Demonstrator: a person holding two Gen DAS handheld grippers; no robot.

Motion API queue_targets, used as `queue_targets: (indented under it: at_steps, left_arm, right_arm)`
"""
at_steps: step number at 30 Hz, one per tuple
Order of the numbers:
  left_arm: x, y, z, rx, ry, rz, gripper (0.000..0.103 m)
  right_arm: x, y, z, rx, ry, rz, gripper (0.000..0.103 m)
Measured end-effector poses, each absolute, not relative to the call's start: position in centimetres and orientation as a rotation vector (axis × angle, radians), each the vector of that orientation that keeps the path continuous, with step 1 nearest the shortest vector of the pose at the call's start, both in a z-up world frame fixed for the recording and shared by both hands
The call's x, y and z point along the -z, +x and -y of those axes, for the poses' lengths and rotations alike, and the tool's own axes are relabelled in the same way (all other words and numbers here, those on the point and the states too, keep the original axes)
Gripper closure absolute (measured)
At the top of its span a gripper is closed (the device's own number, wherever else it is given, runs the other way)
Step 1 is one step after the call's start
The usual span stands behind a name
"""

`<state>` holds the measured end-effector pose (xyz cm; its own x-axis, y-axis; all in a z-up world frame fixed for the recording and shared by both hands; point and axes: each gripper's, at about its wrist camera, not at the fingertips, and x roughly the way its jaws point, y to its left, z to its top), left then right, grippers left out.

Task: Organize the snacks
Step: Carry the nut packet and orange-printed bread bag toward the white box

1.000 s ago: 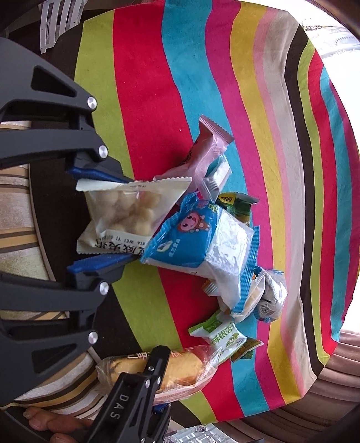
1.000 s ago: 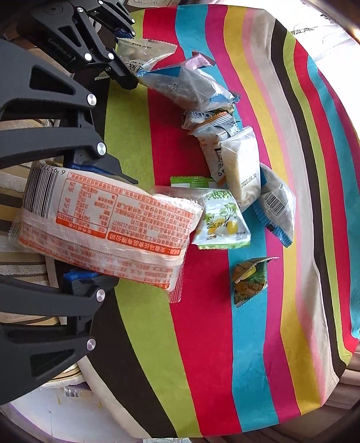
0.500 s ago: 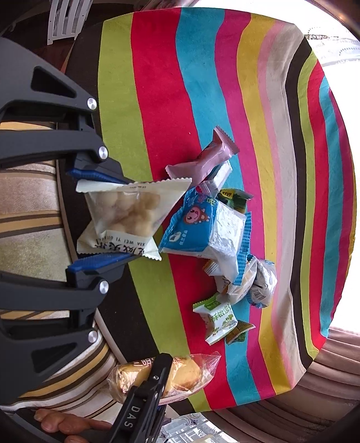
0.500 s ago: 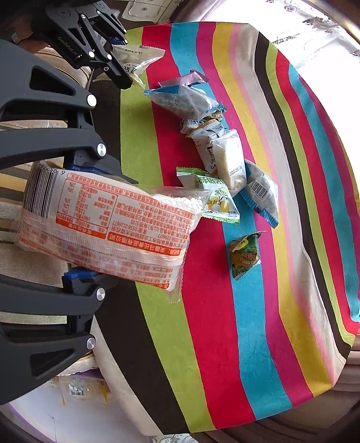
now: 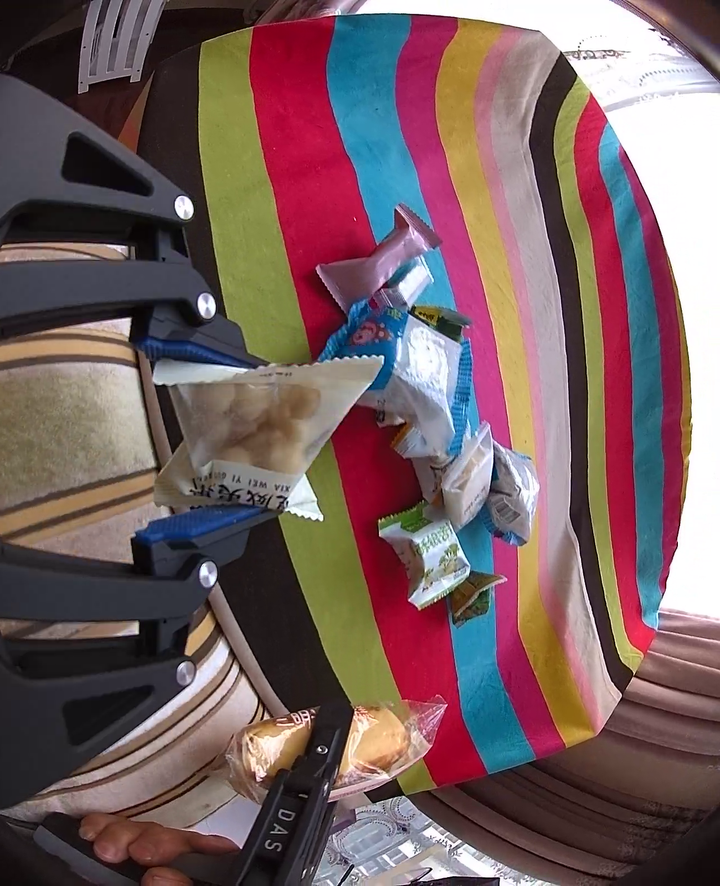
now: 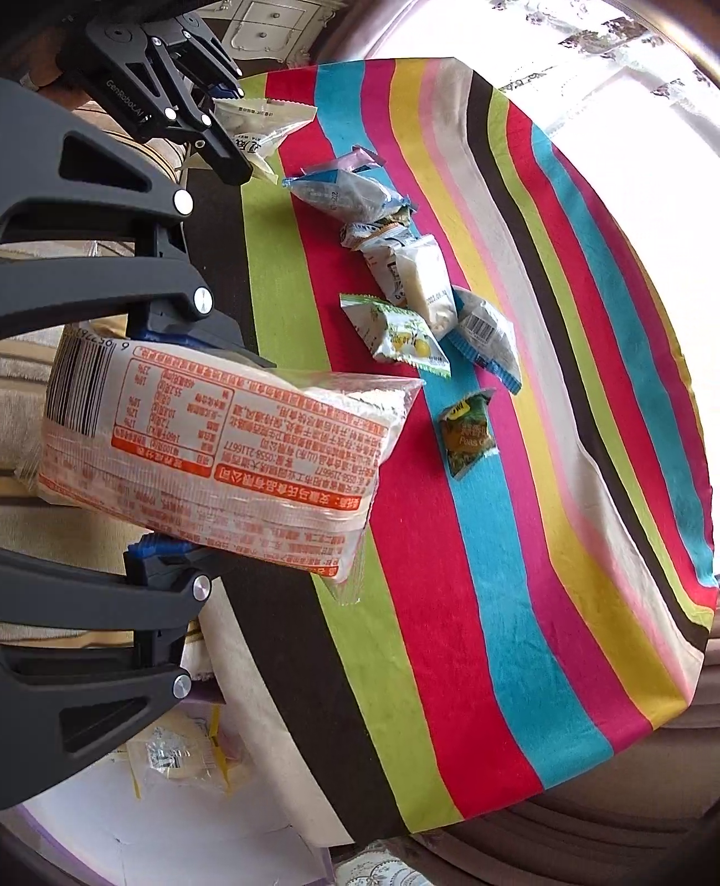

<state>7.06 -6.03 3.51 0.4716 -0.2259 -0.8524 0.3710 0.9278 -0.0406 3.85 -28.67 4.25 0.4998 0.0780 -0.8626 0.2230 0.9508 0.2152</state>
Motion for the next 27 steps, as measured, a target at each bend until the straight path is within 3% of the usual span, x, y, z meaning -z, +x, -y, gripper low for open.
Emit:
queue_targets:
  at_steps: [27]
  left_arm:
    - [-3.1, 1.4, 28.9, 0.727, 0.366, -0.989, 0.060]
  right_arm:
    - [-1.4, -7.0, 47.5, 0.412, 0.431, -1.004, 0.056]
